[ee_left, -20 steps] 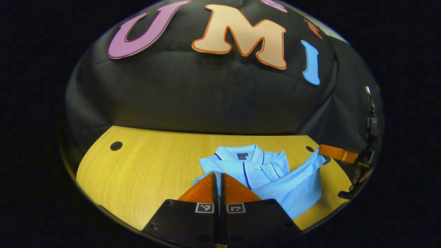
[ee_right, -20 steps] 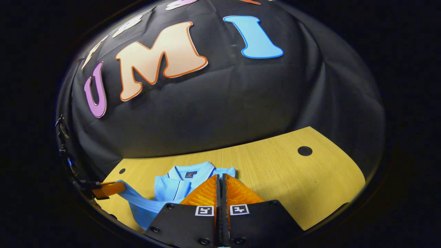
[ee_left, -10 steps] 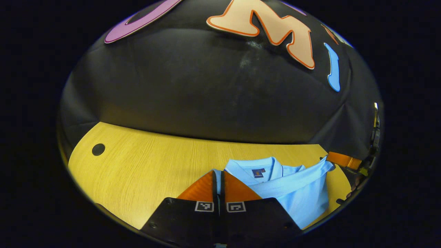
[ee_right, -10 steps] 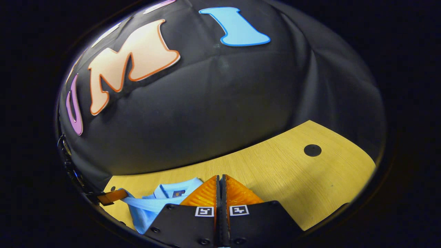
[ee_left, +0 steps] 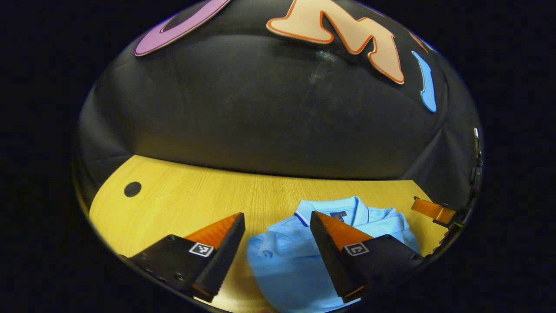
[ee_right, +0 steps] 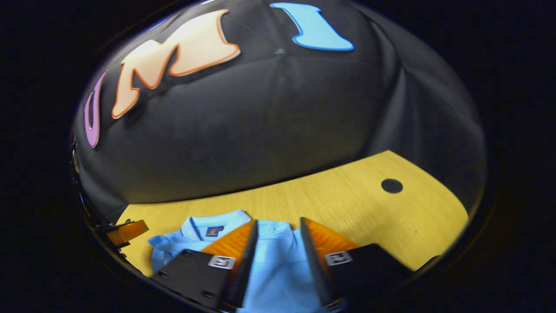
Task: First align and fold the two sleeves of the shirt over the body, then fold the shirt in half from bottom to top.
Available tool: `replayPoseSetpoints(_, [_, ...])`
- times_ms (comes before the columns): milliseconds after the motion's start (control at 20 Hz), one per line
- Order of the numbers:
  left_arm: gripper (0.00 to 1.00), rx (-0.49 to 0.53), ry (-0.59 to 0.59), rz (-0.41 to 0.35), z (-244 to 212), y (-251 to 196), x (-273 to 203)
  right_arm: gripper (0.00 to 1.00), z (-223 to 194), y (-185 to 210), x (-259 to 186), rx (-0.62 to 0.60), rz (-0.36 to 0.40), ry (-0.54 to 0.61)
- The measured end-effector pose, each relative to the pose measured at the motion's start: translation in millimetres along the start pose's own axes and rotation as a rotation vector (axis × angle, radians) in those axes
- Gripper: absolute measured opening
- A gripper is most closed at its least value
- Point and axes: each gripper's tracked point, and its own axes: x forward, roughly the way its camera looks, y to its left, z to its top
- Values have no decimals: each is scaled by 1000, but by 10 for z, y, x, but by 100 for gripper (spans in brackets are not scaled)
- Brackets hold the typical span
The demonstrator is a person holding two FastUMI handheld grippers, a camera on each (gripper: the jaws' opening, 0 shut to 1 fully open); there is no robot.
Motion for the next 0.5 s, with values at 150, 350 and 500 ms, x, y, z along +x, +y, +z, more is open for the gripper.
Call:
replayPoseSetpoints(150, [96, 34, -99, 18, 332, -82, -555, 95, 454, 124, -580, -104, 46, -116])
replayPoseSetpoints(350, [96, 16, -203, 34, 600, -331, -1327, 98, 800, 188, -1382, -120, 100, -224])
replayPoseSetpoints(500, [96, 48, -269, 57, 733, -447, -1816, 94, 943, 45, -1898, -137, 103, -289])
